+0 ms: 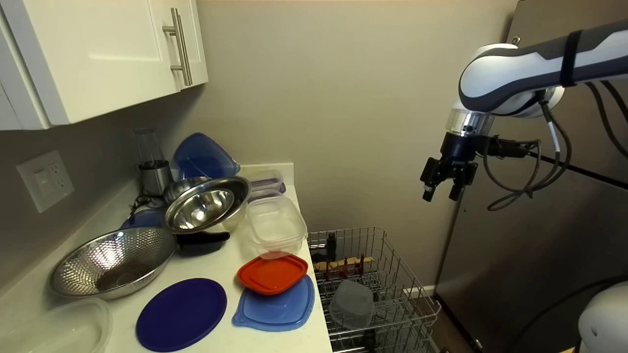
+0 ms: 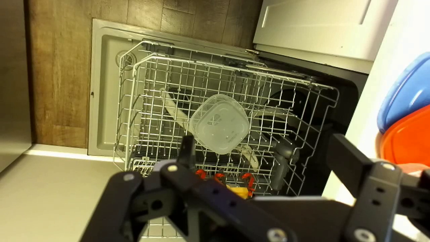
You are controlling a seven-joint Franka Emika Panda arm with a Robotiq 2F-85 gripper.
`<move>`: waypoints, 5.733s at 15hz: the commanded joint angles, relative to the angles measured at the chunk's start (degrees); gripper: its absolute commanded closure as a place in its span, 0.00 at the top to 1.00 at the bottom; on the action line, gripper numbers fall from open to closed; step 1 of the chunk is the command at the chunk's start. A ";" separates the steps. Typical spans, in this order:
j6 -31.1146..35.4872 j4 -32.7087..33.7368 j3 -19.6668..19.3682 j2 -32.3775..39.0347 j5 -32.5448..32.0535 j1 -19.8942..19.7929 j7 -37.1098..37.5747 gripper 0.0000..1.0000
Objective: Lift the lunch box on top and put it on the dish rack in the dishwasher
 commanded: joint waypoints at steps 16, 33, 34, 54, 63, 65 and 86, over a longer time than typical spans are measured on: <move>6.38 4.27 3.43 10.59 1.00 1.73 -2.45 1.00; 20.10 29.47 11.91 45.35 13.94 3.44 -8.27 1.00; 19.60 30.97 12.12 46.73 17.20 2.86 -9.31 1.00; 9.25 41.79 13.98 58.64 42.06 -2.98 -39.45 1.00; 6.69 47.25 13.96 66.57 47.05 -4.98 -47.13 1.00; 3.73 50.97 14.34 70.09 48.53 -5.98 -50.65 1.00; -34.96 92.80 19.31 105.04 56.91 -4.60 -53.66 1.00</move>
